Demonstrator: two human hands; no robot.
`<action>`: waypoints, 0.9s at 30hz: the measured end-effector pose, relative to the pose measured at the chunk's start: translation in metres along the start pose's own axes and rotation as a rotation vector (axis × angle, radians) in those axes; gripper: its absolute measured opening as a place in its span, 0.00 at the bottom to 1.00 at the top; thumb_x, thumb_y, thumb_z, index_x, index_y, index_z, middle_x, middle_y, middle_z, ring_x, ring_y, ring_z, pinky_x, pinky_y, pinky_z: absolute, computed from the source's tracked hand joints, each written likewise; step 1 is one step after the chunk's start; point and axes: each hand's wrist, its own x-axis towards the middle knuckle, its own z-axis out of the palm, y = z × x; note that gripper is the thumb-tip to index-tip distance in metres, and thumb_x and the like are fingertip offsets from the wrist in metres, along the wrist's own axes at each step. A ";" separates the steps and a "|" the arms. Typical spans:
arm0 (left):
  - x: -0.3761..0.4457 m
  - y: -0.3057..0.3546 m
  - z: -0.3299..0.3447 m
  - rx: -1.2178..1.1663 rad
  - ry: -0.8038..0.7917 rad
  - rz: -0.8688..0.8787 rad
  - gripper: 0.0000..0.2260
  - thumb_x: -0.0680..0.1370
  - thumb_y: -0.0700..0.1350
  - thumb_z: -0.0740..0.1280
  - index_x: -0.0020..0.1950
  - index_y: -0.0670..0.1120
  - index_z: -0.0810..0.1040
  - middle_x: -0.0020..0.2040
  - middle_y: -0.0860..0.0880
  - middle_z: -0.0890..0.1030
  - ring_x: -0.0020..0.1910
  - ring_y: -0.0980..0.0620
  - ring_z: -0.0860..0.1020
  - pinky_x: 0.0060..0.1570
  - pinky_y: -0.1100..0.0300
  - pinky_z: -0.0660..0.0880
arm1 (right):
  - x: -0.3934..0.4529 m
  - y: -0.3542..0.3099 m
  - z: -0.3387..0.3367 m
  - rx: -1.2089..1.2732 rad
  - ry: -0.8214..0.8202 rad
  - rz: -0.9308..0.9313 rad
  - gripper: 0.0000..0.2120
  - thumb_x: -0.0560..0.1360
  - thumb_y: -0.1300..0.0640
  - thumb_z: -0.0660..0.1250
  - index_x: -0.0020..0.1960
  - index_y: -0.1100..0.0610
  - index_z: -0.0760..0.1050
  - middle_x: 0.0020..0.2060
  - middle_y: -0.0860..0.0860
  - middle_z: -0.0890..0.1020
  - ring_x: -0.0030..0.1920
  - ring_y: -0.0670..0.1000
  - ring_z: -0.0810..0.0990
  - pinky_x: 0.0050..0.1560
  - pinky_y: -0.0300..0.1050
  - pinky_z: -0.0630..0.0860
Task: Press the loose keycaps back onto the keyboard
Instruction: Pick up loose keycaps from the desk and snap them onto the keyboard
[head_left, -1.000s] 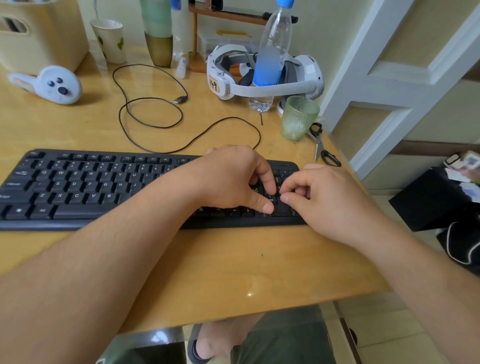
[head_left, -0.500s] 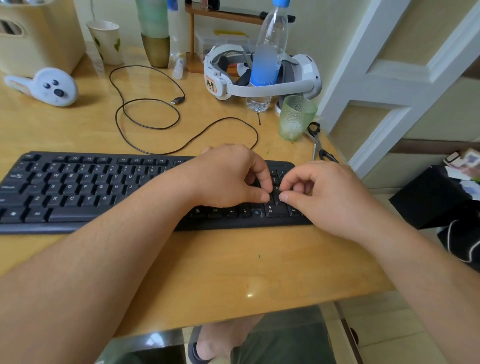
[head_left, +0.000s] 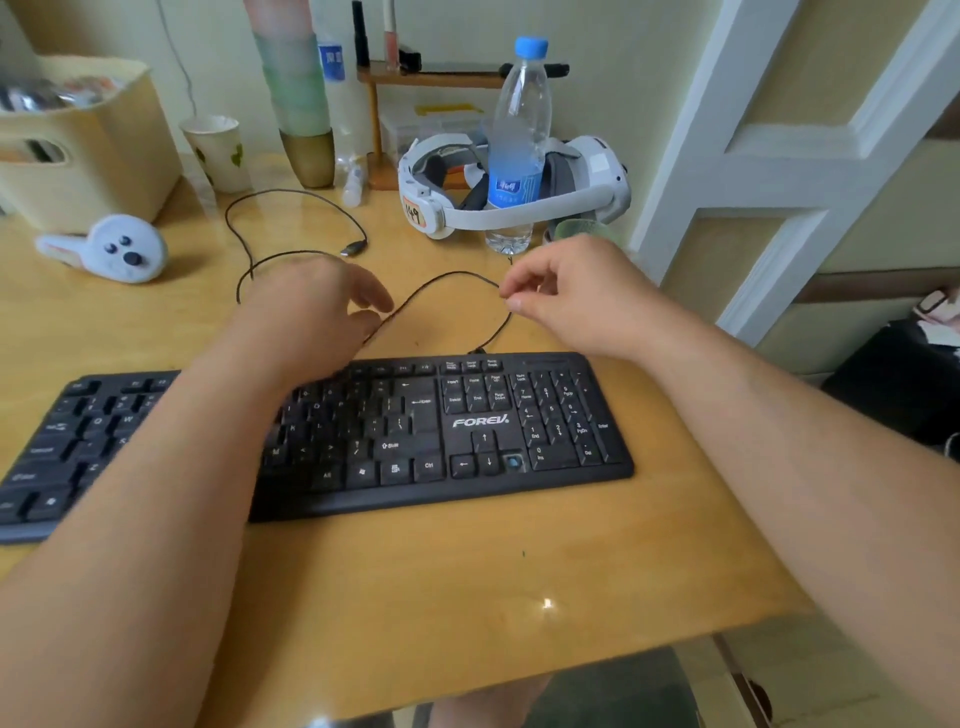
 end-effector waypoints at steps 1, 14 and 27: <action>0.000 -0.002 0.000 -0.006 0.004 -0.022 0.08 0.80 0.47 0.70 0.56 0.58 0.85 0.55 0.56 0.83 0.56 0.51 0.80 0.57 0.51 0.78 | 0.007 -0.001 0.003 -0.024 -0.017 -0.010 0.06 0.78 0.53 0.73 0.53 0.43 0.85 0.45 0.38 0.82 0.44 0.37 0.77 0.42 0.30 0.68; -0.003 0.021 0.021 -0.091 -0.088 -0.012 0.11 0.82 0.50 0.66 0.61 0.60 0.83 0.56 0.58 0.83 0.56 0.54 0.79 0.55 0.56 0.77 | 0.037 -0.002 0.024 -0.180 -0.507 -0.151 0.21 0.78 0.64 0.71 0.55 0.36 0.83 0.47 0.39 0.75 0.48 0.35 0.75 0.47 0.36 0.72; -0.003 0.027 0.026 -0.143 -0.069 -0.100 0.14 0.83 0.49 0.62 0.64 0.63 0.79 0.56 0.53 0.82 0.54 0.49 0.79 0.53 0.49 0.81 | 0.050 -0.004 0.030 -0.214 -0.485 -0.222 0.17 0.76 0.56 0.75 0.62 0.42 0.79 0.50 0.42 0.79 0.46 0.41 0.76 0.48 0.37 0.74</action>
